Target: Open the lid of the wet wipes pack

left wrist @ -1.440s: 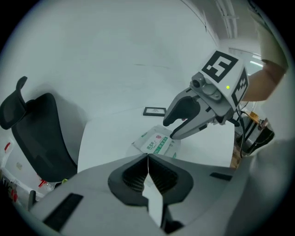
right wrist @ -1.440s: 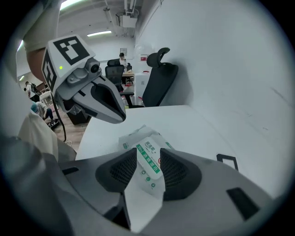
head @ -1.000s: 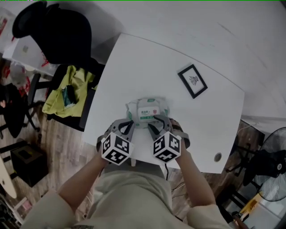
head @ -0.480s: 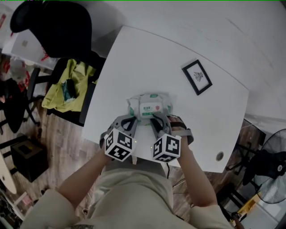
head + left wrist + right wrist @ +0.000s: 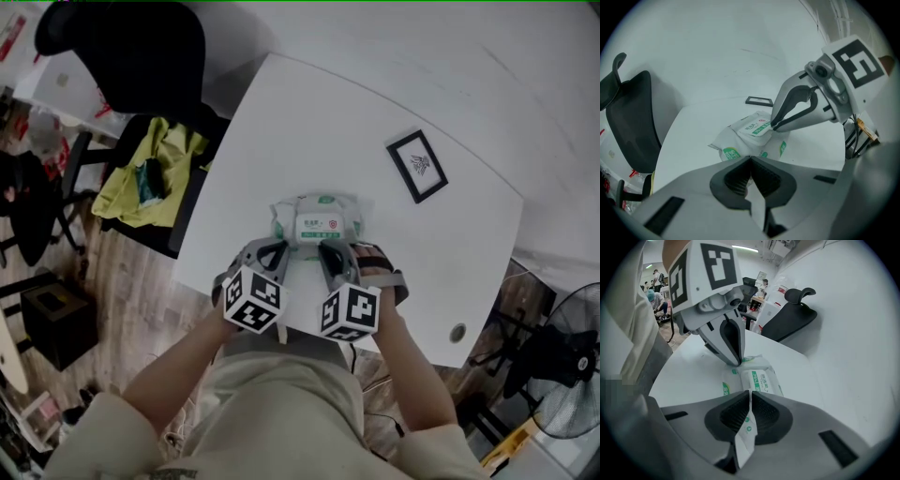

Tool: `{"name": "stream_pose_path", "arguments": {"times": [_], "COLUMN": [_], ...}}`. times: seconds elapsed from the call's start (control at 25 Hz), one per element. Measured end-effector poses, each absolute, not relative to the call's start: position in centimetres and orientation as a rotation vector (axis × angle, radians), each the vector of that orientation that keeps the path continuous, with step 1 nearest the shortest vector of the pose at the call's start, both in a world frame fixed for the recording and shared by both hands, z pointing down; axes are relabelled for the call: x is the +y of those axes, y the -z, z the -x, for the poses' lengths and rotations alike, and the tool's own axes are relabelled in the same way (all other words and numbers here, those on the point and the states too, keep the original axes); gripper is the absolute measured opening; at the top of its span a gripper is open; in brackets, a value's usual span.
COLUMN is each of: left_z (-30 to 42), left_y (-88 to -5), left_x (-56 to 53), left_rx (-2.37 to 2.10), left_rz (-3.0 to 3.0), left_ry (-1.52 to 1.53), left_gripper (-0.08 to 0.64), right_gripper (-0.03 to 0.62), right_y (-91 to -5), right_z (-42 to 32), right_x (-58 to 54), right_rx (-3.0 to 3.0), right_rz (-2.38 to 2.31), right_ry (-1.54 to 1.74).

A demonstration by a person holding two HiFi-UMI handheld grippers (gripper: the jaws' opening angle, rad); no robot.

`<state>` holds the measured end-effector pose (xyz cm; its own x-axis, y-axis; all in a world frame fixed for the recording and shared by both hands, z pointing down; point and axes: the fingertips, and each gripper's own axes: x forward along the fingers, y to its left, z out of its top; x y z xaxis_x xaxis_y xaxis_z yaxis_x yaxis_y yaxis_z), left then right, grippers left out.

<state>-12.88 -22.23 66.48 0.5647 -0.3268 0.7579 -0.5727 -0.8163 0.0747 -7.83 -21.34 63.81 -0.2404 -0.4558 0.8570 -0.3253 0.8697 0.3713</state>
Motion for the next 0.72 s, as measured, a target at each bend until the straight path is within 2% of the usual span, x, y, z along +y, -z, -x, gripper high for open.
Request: {"name": "stream_pose_path", "arguments": {"times": [0.44,0.72], "left_z": [13.0,13.2], "left_y": [-66.6,-66.5], "left_x": [-22.2,-22.3], "left_rx": [-0.771,-0.772], "left_rz": [-2.436,-2.387], "left_ry": [-1.095,-1.033], "left_gripper": [0.023,0.021], "right_gripper": [0.034,0.052], "right_y": [-60.0,-59.8], "right_z": [7.4,6.7], "right_x": [-25.4,-30.2], "right_rx": [-1.950,-2.060], "right_rz": [-0.682,-0.923], "right_ry": [0.092,-0.114]}}
